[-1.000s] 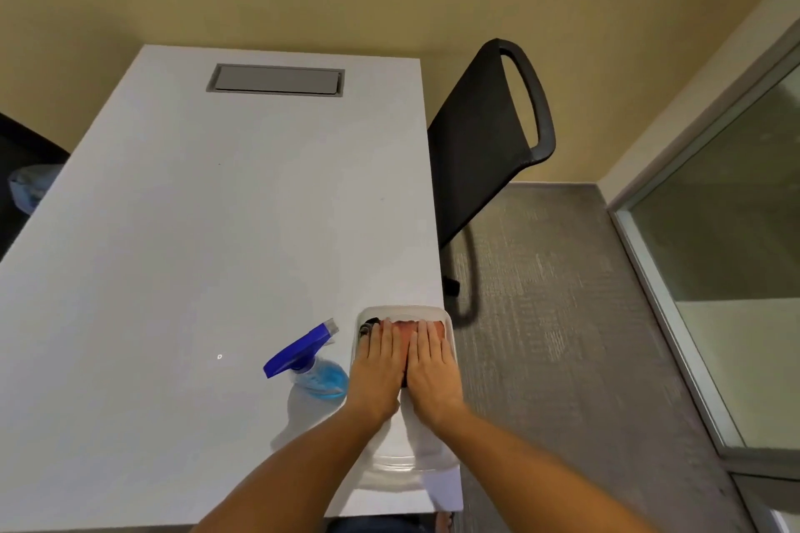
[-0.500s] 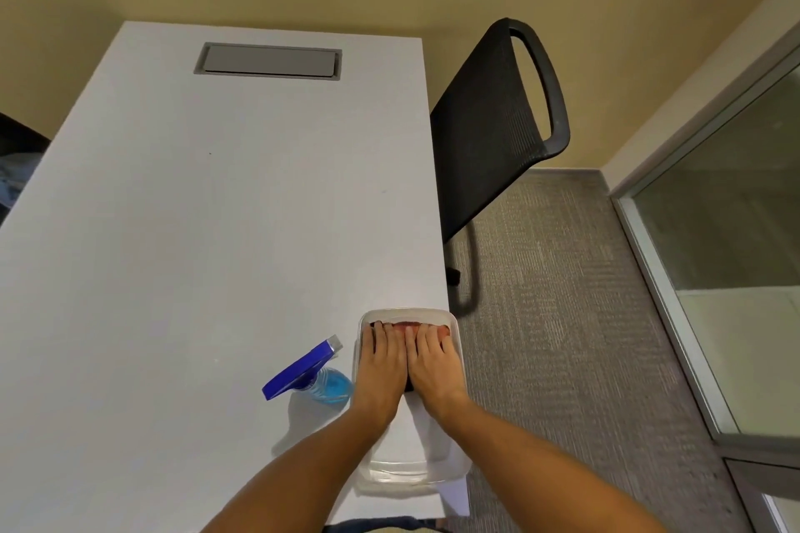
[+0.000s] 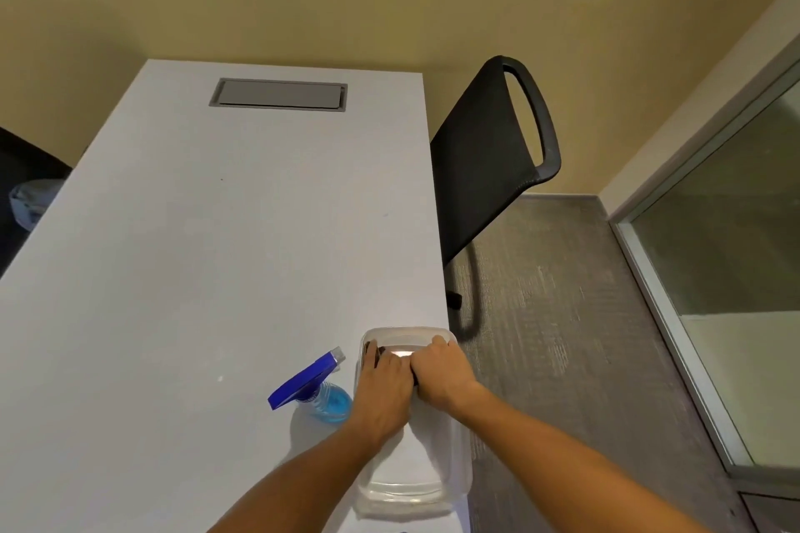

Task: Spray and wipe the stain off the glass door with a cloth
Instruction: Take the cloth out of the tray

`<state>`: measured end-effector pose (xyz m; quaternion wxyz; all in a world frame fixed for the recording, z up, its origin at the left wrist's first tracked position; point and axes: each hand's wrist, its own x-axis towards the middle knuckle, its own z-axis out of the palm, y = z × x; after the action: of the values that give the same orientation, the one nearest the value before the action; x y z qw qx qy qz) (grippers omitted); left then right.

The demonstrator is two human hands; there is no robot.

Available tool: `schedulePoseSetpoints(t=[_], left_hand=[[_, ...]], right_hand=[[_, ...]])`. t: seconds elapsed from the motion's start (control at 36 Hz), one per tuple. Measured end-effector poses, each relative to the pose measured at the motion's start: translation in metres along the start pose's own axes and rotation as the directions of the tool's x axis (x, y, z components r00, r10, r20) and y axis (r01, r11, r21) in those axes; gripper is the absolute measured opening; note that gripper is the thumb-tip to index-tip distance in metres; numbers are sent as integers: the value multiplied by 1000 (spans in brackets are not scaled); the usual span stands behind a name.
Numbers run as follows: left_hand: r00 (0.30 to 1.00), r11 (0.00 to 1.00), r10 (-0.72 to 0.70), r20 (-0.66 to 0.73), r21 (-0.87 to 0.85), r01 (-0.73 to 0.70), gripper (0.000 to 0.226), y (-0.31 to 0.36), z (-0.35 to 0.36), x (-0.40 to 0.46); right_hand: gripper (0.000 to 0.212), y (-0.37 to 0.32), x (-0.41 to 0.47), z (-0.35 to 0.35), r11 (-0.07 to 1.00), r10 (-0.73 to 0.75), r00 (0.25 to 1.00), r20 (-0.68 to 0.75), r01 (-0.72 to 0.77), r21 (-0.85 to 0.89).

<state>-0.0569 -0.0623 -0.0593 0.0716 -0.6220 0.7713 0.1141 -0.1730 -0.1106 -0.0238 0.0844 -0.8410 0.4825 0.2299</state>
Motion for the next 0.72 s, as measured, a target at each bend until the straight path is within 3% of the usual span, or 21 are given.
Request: schedulePoseSetpoints(t=[0.11,0.25,0.36,0.53,0.64,0.72], left_hand=[[999,998,17,31,-64,-15,37,1,-7,-4],[997,909,-75,16,-410,75,30,5,-23,-7],[997,849,-80,11,-524,74,22,6,-42,-14],[997,806,-73,-17,-590,49,23,12,-72,-7],[1000,732,-12,13,-681,18,29,19,-86,0],[997,634,27,74,-772,40,29,25,-100,1]], right_hand=[[23,2,-8,-15,999,11,999,-37,-10,32],[14,5,-18,-33,998,24,998,-50,-21,61],[20,16,-31,-59,995,-4,1000,-14,5,100],[17,48,-46,-108,921,23,992,123,-69,384],[26,72,-52,-129,860,19,967,256,-146,489],[52,89,-56,-139,759,9,950,312,-209,617]])
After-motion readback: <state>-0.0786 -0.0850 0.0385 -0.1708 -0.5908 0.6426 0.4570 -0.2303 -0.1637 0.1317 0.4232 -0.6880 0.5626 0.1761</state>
